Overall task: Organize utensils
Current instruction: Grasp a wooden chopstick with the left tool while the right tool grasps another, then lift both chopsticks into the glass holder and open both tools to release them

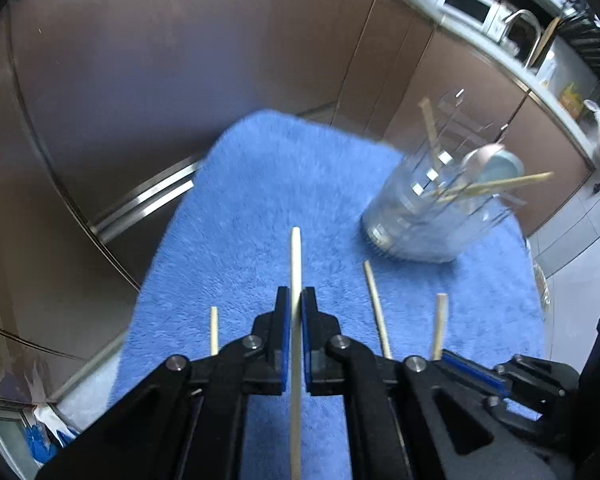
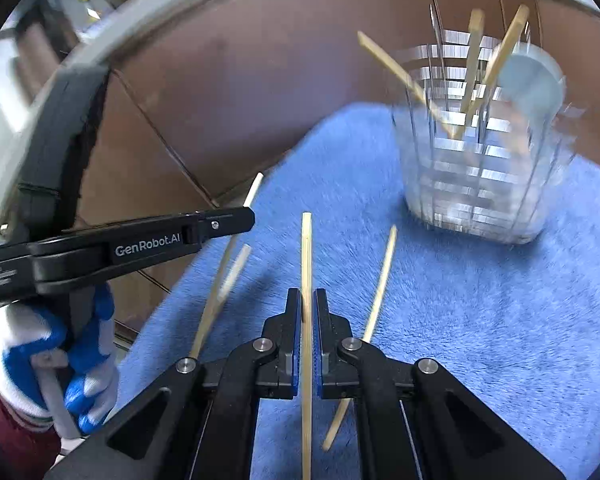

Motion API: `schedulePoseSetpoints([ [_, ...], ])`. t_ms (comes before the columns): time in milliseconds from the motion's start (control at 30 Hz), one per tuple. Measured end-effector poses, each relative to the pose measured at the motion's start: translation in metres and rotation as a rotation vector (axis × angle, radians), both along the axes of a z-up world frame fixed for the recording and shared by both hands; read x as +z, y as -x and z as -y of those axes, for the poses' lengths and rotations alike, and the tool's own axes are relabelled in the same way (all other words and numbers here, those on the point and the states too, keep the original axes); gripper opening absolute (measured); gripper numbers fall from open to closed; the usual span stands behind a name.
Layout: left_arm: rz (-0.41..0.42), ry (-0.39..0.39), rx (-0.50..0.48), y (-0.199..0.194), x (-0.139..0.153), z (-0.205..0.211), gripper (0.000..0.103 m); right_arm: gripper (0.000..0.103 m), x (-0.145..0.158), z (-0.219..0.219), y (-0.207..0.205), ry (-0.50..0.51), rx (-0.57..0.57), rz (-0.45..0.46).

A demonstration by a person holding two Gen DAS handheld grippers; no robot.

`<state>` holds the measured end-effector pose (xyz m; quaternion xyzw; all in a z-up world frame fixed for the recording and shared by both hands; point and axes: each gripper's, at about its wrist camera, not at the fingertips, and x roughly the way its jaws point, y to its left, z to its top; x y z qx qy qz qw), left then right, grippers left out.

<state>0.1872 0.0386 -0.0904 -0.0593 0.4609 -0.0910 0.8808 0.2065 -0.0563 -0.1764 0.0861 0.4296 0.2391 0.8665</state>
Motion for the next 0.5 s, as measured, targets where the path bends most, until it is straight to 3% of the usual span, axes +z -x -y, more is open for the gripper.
schedulePoseSetpoints([
  [267,0.168,0.096,0.008,0.034,0.053,-0.01,0.004,0.005,0.052,0.031,0.053,-0.047,-0.007,0.194],
  [500,0.366,0.151,-0.002,0.044,0.103,0.004,0.004,0.005,0.118,0.056,0.058,-0.075,-0.045,0.389],
])
